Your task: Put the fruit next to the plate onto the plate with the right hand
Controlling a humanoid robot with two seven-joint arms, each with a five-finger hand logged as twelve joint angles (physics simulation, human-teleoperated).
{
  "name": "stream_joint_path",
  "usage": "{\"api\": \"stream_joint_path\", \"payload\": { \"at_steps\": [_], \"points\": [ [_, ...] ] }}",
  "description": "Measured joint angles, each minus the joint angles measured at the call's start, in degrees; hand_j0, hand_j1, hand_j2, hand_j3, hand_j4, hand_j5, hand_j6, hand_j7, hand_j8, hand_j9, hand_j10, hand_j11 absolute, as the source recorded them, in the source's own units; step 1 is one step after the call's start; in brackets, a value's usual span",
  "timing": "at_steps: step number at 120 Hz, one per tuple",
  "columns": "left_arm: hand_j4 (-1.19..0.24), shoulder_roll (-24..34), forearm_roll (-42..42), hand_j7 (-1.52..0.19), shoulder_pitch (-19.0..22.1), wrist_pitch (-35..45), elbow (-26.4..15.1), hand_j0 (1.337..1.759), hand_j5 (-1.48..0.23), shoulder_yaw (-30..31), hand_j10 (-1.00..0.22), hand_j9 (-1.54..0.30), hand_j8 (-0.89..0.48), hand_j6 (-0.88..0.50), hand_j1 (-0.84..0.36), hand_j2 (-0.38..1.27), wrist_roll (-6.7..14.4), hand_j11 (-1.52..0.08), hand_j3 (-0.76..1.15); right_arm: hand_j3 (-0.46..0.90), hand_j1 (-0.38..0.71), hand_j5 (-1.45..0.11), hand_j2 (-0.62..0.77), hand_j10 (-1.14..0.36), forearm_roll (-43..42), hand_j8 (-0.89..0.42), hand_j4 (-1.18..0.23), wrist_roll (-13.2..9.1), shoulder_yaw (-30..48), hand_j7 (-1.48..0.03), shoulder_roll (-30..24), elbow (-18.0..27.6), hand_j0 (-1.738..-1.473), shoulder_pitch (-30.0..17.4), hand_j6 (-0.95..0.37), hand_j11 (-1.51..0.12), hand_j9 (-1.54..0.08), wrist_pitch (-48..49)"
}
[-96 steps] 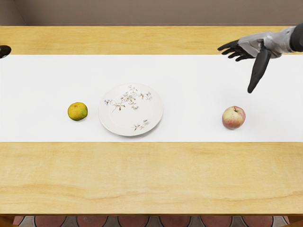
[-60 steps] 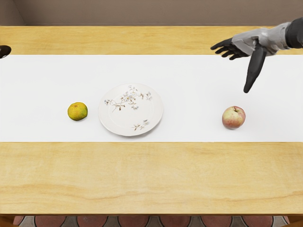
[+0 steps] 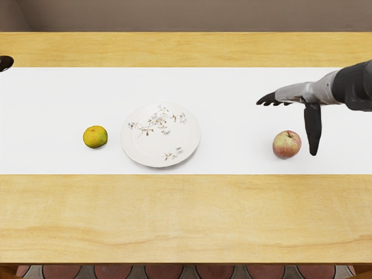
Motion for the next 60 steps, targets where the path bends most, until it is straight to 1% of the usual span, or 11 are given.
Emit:
{"api": "stream_joint_path", "payload": {
  "at_steps": [6, 19, 36, 48, 53, 60],
  "points": [
    [-0.24, 0.0, 0.0, -0.32, 0.0, 0.0, 0.0, 1.658, -0.32, 0.0, -0.24, -0.32, -0.24, -0.24, 0.06, 0.05, 0.0, -0.32, 0.0, 0.0, -0.31, -0.05, -0.01, -0.04, -3.15, -0.04, -0.04, -0.04, -0.12, -0.05, 0.23, -0.12, -1.658, -1.43, -0.04, -0.05, -0.05, -1.93],
    [-0.24, 0.0, 0.01, -0.32, 0.0, 0.0, 0.0, 1.658, -0.32, 0.0, -0.24, -0.32, -0.24, -0.24, 0.06, 0.05, 0.0, -0.32, 0.0, 0.0, -0.31, -0.05, -0.01, -0.04, -8.3, -0.04, -0.04, -0.09, -0.2, -0.05, 2.22, -2.22, -1.658, -4.31, -0.04, -0.05, -0.05, -5.39],
    [-0.24, 0.0, 0.0, -0.32, 0.0, 0.0, 0.0, 1.658, -0.32, 0.0, -0.24, -0.32, -0.24, -0.24, 0.06, 0.05, 0.0, -0.32, 0.0, 0.0, -0.31, -0.05, -0.01, -0.04, -9.88, -0.04, -0.04, -0.1, -0.11, -0.05, 4.54, -3.59, -1.658, -7.5, -0.04, -0.05, -0.05, -8.46],
    [-0.24, 0.0, 0.0, -0.32, 0.0, 0.0, 0.0, 1.658, -0.32, 0.0, -0.24, -0.32, -0.24, -0.24, 0.06, 0.05, 0.0, -0.32, 0.0, 0.0, -0.31, -0.05, -0.01, -0.04, -11.2, -0.04, -0.04, -0.11, -0.15, -0.05, 6.73, -5.35, -1.658, -9.41, -0.04, -0.05, -0.05, -10.45],
    [-0.24, 0.0, 0.0, -0.32, 0.0, 0.0, 0.0, 1.658, -0.32, 0.0, -0.24, -0.32, -0.24, -0.24, 0.06, 0.05, 0.0, -0.32, 0.0, 0.0, -0.31, -0.05, -0.01, -0.04, -12.28, -0.04, -0.04, -0.11, -0.15, -0.05, 7.19, -4.99, -1.658, -10.1, -0.04, -0.05, -0.05, -11.72],
    [-0.24, 0.0, 0.0, -0.32, 0.0, 0.0, 0.0, 1.658, -0.32, 0.0, -0.24, -0.32, -0.24, -0.24, 0.06, 0.05, 0.0, -0.32, 0.0, 0.0, -0.31, -0.05, -0.01, -0.04, -13.36, -0.04, -0.04, -0.11, -0.19, -0.05, 6.69, -2.95, -1.658, -10.86, -0.04, -0.05, -0.05, -13.67]
  ]
}}
